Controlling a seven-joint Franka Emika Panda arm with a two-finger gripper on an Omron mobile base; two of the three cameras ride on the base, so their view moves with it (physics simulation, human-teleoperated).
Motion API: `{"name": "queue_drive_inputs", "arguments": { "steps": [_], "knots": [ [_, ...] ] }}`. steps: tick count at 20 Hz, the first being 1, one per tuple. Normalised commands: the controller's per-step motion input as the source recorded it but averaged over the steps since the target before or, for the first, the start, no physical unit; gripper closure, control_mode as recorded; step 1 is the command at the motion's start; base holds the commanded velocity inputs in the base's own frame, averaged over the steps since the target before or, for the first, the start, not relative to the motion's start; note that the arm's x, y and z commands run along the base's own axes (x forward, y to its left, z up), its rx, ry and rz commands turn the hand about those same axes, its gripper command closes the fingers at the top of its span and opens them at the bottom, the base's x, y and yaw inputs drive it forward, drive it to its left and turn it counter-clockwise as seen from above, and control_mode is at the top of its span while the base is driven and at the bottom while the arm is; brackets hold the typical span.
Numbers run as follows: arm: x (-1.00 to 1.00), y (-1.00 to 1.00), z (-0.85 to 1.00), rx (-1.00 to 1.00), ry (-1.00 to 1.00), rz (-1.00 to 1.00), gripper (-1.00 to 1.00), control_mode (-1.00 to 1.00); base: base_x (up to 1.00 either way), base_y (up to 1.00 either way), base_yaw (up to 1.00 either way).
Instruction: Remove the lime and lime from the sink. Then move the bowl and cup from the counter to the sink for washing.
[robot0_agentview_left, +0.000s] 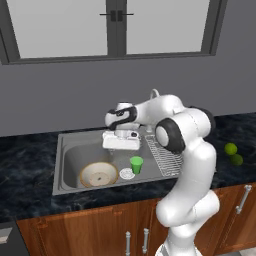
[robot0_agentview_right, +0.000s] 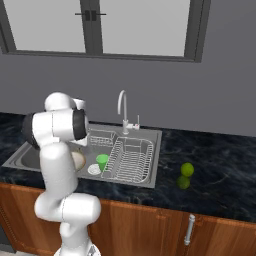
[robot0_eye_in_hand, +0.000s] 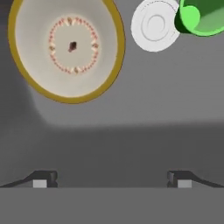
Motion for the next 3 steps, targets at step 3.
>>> {"name": "queue_drive_inputs", "arguments": {
  "steps": [3],
  "knots": [
    [-0.38, -0.03, 0.26, -0.03, -0.2, -0.01, -1.0, -1.0, 0.0, 0.0, 0.0]
  ]
}}
